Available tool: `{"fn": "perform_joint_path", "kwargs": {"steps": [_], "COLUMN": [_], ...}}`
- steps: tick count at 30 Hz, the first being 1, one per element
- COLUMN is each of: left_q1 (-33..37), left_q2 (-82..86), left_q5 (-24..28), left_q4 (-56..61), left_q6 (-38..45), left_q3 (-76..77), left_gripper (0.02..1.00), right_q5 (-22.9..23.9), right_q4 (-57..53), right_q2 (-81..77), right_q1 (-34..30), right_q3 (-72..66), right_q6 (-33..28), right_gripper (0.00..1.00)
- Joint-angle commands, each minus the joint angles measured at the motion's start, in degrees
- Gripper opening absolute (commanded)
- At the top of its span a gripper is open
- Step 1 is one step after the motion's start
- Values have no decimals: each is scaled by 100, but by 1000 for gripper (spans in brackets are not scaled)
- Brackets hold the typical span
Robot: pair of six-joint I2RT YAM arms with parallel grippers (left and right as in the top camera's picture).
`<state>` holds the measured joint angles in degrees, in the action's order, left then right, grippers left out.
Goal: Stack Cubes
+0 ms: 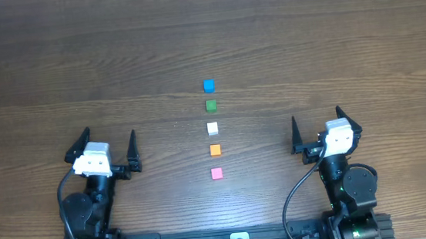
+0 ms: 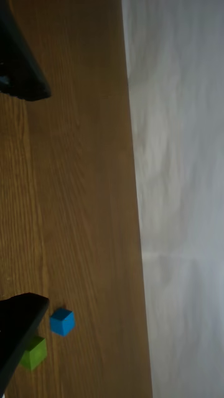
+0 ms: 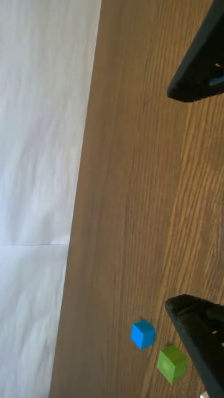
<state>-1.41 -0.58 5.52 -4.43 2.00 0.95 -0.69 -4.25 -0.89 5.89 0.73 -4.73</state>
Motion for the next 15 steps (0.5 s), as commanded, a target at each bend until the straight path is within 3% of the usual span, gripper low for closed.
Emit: {"fn": "perform_joint_path", "kwargs": {"steps": [1, 9, 15], "left_q1": [31, 31, 24], "left_q2": [31, 31, 31], "left_q5": [-68, -61, 448], "left_q4": [9, 61, 378], "left_q6": [79, 68, 33], "left_q3": [-35, -35, 83], "left_gripper": [1000, 1000, 1000], "right_q5": [52, 52, 52], "right_q4": [0, 0, 0], "right_q2": [59, 59, 59], "right_q1": [55, 55, 55], "right_q3": [-44, -44, -44], "right_q6": [-7, -7, -7], "right_gripper": [993, 991, 993]}}
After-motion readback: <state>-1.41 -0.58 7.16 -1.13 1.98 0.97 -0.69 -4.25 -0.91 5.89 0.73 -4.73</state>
